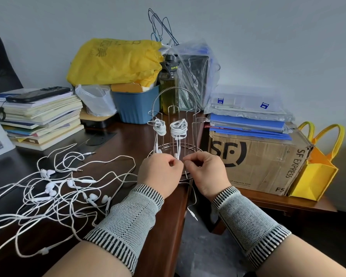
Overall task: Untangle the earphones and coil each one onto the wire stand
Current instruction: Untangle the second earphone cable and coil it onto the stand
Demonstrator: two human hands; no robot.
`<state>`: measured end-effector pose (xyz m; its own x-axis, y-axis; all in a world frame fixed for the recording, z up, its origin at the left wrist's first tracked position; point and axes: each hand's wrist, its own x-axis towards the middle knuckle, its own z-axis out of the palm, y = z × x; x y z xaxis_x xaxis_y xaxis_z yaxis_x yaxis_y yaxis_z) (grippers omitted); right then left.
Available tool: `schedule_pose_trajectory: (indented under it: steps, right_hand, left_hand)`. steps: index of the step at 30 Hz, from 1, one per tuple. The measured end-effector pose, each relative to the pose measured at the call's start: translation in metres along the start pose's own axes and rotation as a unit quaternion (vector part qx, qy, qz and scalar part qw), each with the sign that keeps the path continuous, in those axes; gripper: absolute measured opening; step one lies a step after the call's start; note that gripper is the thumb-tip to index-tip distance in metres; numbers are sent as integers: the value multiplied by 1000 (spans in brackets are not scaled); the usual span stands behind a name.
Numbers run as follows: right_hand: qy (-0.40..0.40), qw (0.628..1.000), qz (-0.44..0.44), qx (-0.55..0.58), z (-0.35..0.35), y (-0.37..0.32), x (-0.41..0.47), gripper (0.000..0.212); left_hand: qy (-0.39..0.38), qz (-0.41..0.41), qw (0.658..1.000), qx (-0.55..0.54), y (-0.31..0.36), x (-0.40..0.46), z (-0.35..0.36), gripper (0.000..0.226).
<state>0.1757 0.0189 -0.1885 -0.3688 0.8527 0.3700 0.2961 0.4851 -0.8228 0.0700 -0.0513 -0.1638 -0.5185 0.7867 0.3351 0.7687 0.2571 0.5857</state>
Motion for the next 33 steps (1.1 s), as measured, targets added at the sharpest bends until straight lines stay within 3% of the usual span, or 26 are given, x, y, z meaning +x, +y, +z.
schedule_pose_trajectory:
  steps: [3,7,15,23,28,33]
  right_hand:
    - [27,1000,-4,4,-1,1,-1,19]
    - [46,996,-16,-81,-6,4,-5,14]
    - [-76,976,-32,-203,-13,-1,-7,58]
    - [-121,940,-39,-315,-5,-13,14,56]
    - [-100,916,-25,-387,14,-15,19,54]
    - [-89,929,-73,-350,23,-6,16,39]
  left_hand:
    - [5,-8,1000,14,0,0,-1,45]
    - [4,-37,999,37,-2,2,-1,47]
    - [42,-98,994,-14,-11,7,-2,18]
    - [39,-105,992,-56,-11,7,-3,34]
    - [-32,-103,993,57,-9,5,-2,40]
    - [-68,-133,982,113,-8,5,-3,36]
